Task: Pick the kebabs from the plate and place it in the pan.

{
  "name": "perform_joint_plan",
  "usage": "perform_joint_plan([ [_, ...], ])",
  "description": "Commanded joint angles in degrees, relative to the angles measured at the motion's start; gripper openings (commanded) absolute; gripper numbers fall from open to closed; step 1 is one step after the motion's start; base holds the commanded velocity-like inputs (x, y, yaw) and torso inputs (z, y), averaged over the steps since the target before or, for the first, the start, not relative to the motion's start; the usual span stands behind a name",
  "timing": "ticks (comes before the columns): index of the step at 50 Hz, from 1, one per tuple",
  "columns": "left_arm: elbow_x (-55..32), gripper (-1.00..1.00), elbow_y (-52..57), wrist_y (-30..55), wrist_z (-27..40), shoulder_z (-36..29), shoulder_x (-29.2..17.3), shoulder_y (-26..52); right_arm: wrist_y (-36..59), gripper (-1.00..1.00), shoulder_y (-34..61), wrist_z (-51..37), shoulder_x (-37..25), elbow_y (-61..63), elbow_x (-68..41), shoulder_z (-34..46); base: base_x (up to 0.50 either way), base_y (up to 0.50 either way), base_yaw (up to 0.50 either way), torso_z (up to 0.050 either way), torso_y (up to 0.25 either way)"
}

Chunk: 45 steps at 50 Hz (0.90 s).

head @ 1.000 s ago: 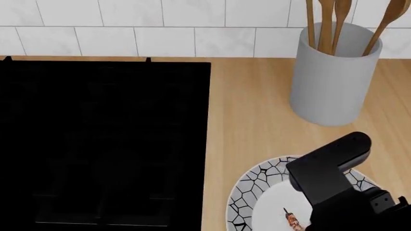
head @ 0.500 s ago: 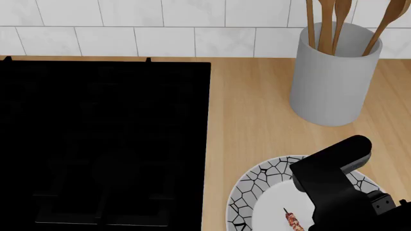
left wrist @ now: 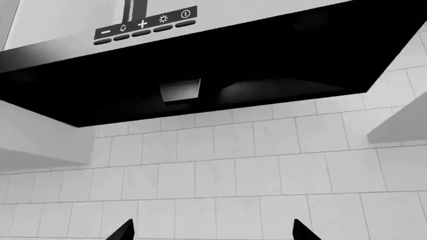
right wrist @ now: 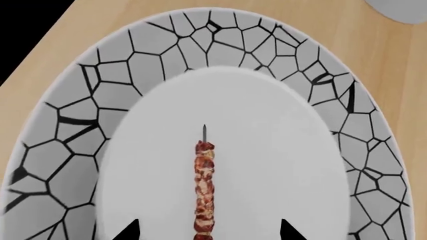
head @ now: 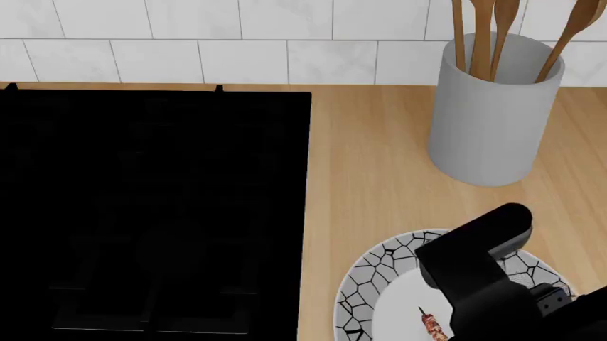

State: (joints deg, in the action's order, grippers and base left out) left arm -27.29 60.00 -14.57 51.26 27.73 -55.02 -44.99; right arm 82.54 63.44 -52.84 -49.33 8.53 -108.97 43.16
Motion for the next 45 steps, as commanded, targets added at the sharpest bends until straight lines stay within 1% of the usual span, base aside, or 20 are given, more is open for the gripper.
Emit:
perform_joint_plan([
  [1,1.9,1.0,0.0,-0.3,1.3,-2.0,-1.1,0.0,-0.3,1.0,0.4,1.4,0.2,-0.4,2.0,0.8,0.0,0.0,0.0,0.0,0.0],
  [2,1.9,1.0,0.0,-0.1,-0.1,-1.4,0.5,0.0,-0.2,1.0,0.3,1.6,0.2,0.5,1.3,0.8,0.0,0.0,0.0,0.0,0.0],
  [4,-1.0,1.0,0.0,0.2,-1.2,1.2,0.7,0.0,-0.4,1.0,0.2,1.5,0.3,0.1,1.8,1.1,0.0,0.0,0.0,0.0,0.0],
  [5,-0.7,1.0,0.0,0.1,-4.3,2.3,3.9,0.0,-0.5,1.0,-0.1,1.8,0.5,0.0,2.2,1.2,0.0,0.0,0.0,0.0,0.0],
  [6,-0.5,1.0,0.0,0.1,-6.5,2.4,5.6,0.0,-0.5,1.0,-0.1,2.1,0.6,0.0,2.4,1.3,0.0,0.0,0.0,0.0,0.0],
  [9,-3.0,1.0,0.0,0.7,-8.3,5.3,7.0,0.0,-0.2,1.0,0.5,0.7,0.9,-0.7,1.5,2.4,0.0,0.0,0.0,0.0,0.0],
  [12,-3.0,1.0,0.0,0.0,-12.1,5.5,10.5,0.0,-0.5,1.0,0.2,1.6,1.4,-0.9,2.3,2.5,0.0,0.0,0.0,0.0,0.0],
  [13,-2.7,1.0,0.0,0.4,-11.3,5.4,10.3,0.0,-0.8,-1.0,-0.4,3.2,1.7,-1.1,4.0,2.4,0.0,0.0,0.0,0.0,0.0],
  [16,-5.9,1.0,0.0,0.9,-8.8,5.9,6.3,0.0,-0.6,-1.0,-0.2,4.8,2.2,-2.2,5.4,2.7,0.0,0.0,0.0,0.0,0.0],
  [18,-3.3,1.0,0.0,0.4,-10.8,5.2,9.1,0.0,-0.5,-1.0,-0.1,5.2,2.5,-2.6,6.4,3.2,0.0,0.0,0.0,0.0,0.0],
  [21,-3.6,1.0,0.0,0.7,-8.9,4.5,7.8,0.0,-0.7,-1.0,-0.2,6.0,2.5,-2.8,7.1,3.4,0.0,0.0,0.0,0.0,0.0],
  [26,-3.5,1.0,0.0,0.5,-10.1,4.9,9.0,0.0,-0.8,-1.0,0.6,3.9,2.1,-2.0,4.8,3.7,0.0,0.0,0.0,0.0,0.0],
  [28,-2.5,1.0,0.0,0.0,-11.1,3.9,10.0,0.0,-1.1,-1.0,0.8,1.9,1.3,-0.9,3.2,3.8,0.0,0.0,0.0,0.0,0.0],
  [29,-3.2,1.0,0.0,0.3,-10.0,4.1,8.8,0.0,-1.2,-1.0,1.1,1.3,0.9,-0.2,2.3,3.6,0.0,0.0,0.0,0.0,0.0],
  [30,-3.0,1.0,0.0,0.4,-10.4,4.2,9.3,0.0,-1.8,-1.0,1.8,-0.5,0.1,1.3,-0.3,3.4,0.0,0.0,0.0,0.0,0.0],
  [33,-2.8,1.0,0.0,-0.4,-17.2,5.9,15.7,0.0,-2.3,-1.0,4.3,-6.1,-1.4,3.1,-5.9,4.7,0.0,0.0,0.0,0.0,0.0],
  [36,-3.7,1.0,0.0,-0.3,-19.9,7.5,18.2,0.0,-3.1,-1.0,7.2,-10.3,-2.2,4.4,-11.1,6.2,0.0,0.0,0.0,0.0,0.0],
  [39,-5.4,1.0,0.0,-0.1,-20.4,9.5,18.5,0.0,-3.7,-1.0,10.4,-13.3,-3.1,5.4,-15.6,7.3,0.0,0.0,0.0,0.0,0.0],
  [42,-4.0,1.0,0.0,-0.5,-20.7,8.8,18.6,0.0,-4.2,-1.0,13.2,-16.0,-3.6,5.7,-18.3,8.4,0.0,0.0,0.0,0.0,0.0],
  [45,-5.6,1.0,0.0,0.0,-17.8,9.0,15.6,0.0,-4.4,-1.0,16.2,-18.6,-3.5,6.0,-21.3,10.1,0.0,0.0,0.0,0.0,0.0],
])
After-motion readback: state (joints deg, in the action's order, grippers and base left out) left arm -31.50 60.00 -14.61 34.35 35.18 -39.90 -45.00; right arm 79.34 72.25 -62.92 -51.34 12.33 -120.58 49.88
